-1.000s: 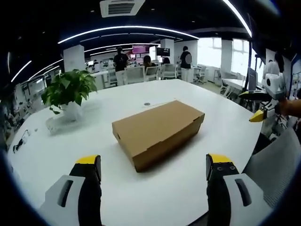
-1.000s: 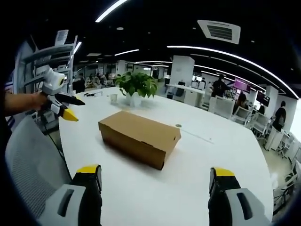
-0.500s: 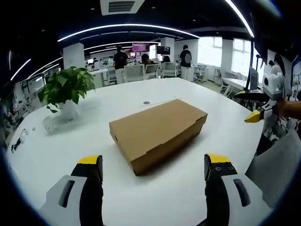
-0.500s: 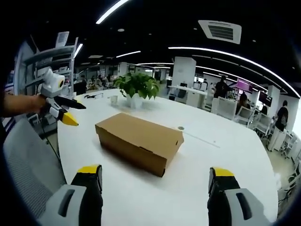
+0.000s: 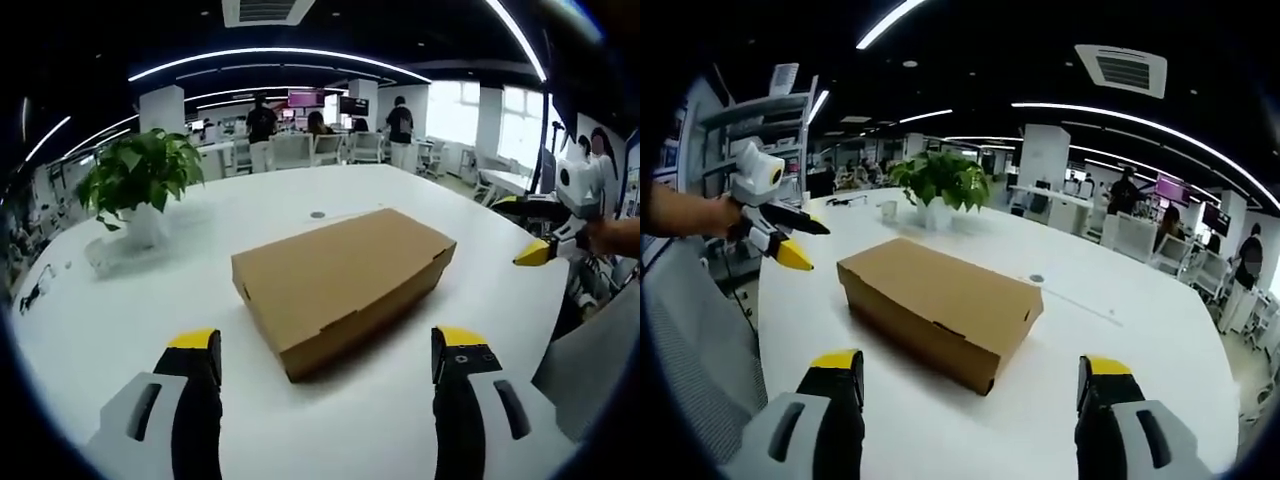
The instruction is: Operate the shoe box by opening the lid, removing the specified soft item, and placing it in the target area until the item is outside and the box remains undamaged.
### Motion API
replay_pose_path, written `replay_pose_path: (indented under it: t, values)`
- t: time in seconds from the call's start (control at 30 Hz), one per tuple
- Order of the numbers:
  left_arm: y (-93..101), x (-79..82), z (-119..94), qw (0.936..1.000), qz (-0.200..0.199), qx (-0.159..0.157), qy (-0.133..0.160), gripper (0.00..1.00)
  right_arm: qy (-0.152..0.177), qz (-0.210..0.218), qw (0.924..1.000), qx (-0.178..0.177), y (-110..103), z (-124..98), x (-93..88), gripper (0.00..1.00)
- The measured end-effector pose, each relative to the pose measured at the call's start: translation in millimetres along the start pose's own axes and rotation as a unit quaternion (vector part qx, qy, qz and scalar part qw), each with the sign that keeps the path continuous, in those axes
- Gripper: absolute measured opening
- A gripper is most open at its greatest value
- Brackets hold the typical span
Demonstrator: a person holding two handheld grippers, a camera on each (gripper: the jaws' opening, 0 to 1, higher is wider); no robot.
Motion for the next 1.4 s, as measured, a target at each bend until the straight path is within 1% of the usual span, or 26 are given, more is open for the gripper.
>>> replay_pose_path:
  t: [0.2,0.27,0.3,0.4,0.67,0.9,0.97,1.13,1.2,1.3,1.4]
  values:
    - [-1.4,1.8,9,1.0,0.001,0.0,-0.004,0.87,-0.004,-0.007,0.9999,0.009,1,16,-0.7,0.85]
    - [-3.8,2.9,13,1.0,0.002,-0.003,-0.002,0.86,-0.003,-0.003,0.9999,0.016,1,21,0.0,0.84]
    - [-4.2,2.9,14,1.0,0.005,-0.007,0.0,0.86,0.001,0.0,0.9998,0.02,1,23,0.8,0.82]
    - [-4.7,1.0,19,0.9999,0.013,-0.008,-0.004,0.85,0.001,-0.003,0.9997,0.025,0,31,1.6,0.82]
    - [-5.8,-2.7,33,0.9999,0.008,-0.005,-0.014,0.83,-0.017,-0.005,0.9992,0.035,0,51,-4.0,0.8]
    - [-2.2,-3.1,47,0.9995,0.014,-0.01,-0.028,0.81,-0.029,-0.001,0.9988,0.039,1,65,-6.5,0.77]
    - [-0.9,-2.6,50,0.9993,0.009,-0.014,-0.032,0.81,-0.029,0.0,0.9989,0.037,3,68,-6.2,0.74]
    - [1.0,1.2,55,0.9994,0.0,-0.01,-0.033,0.81,-0.026,-0.003,0.9988,0.041,7,78,-1.7,0.69]
    - [1.2,2.3,56,0.9994,-0.005,-0.007,-0.034,0.81,-0.026,-0.002,0.9988,0.042,9,80,-0.1,0.65]
    - [1.9,3.5,57,0.9994,-0.005,-0.003,-0.035,0.8,-0.037,-0.009,0.9983,0.045,12,85,-0.4,0.64]
    - [2.6,4.5,58,0.9994,-0.001,-0.002,-0.035,0.79,-0.041,-0.01,0.9978,0.051,12,89,1.1,0.61]
Point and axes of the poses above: the point that each gripper's makers call its tool centre point, and the gripper's own axes: z roughly forward along the fingers, y roughly to its right, x roughly out of its top, the point moved 7 cm from there along -z, roughly backward along the fingers, and after that the axes turned 10 degrees about -y, right-handed, at the moved point
